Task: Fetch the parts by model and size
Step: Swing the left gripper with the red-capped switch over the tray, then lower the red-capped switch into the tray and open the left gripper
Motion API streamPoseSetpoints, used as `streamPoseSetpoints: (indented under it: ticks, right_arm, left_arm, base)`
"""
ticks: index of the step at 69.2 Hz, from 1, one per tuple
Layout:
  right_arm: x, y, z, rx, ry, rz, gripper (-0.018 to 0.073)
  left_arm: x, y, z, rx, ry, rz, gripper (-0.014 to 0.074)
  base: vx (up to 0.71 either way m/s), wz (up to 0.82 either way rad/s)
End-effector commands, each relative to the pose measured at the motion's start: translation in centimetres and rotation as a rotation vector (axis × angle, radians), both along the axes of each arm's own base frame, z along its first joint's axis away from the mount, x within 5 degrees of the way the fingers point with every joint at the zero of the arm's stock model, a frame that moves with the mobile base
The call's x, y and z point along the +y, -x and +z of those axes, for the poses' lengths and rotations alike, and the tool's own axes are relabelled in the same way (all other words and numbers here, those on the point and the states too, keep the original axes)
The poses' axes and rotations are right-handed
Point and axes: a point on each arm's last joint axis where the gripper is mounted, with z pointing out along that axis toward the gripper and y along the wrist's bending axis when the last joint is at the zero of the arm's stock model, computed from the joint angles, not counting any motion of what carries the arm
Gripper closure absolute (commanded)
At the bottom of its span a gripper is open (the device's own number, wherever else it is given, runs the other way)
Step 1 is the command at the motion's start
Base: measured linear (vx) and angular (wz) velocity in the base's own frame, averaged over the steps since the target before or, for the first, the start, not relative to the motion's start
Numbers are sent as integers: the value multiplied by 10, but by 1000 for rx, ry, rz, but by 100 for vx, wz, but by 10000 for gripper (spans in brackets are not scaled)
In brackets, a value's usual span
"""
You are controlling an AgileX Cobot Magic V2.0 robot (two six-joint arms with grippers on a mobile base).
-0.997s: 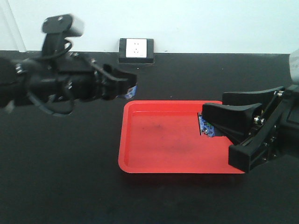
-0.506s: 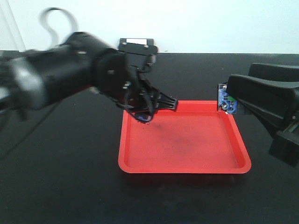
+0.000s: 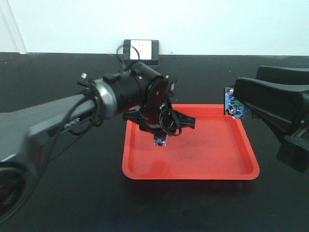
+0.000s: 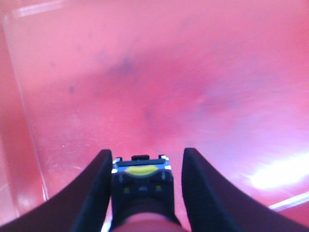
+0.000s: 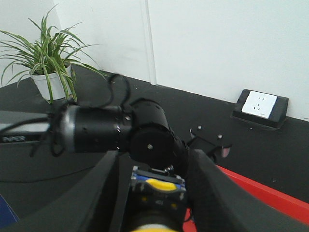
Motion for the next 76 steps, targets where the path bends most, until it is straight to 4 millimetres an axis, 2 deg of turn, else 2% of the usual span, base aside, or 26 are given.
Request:
streamPoseSetpoints:
  ticks: [1, 14, 40, 55, 66, 76]
  right_arm:
    - [-3, 2, 20, -109, -64, -16, 564]
    - [-3, 2, 20, -108, -63, -16, 564]
    - [-3, 2, 20, -109, -64, -16, 564]
    - [-3, 2, 20, -109, -64, -16, 564]
    - [-3, 2, 19, -106, -61, -16, 564]
    - [-3, 2, 19, -105, -61, -15, 564]
  left_arm:
    - [3, -5, 31, -83, 79, 25, 603]
    - [7, -15, 14, -45, 84, 74, 603]
    - [5, -21, 0, -31, 102, 80, 603]
    - [5, -21, -1, -39, 89, 69, 583]
    - [5, -21, -1, -39, 79, 49, 501]
    - [5, -21, -1, -38, 76, 48, 325]
  base:
    - [0, 0]
    - [0, 0]
    - [0, 0]
    - [0, 0]
    - [0, 0]
    - [0, 0]
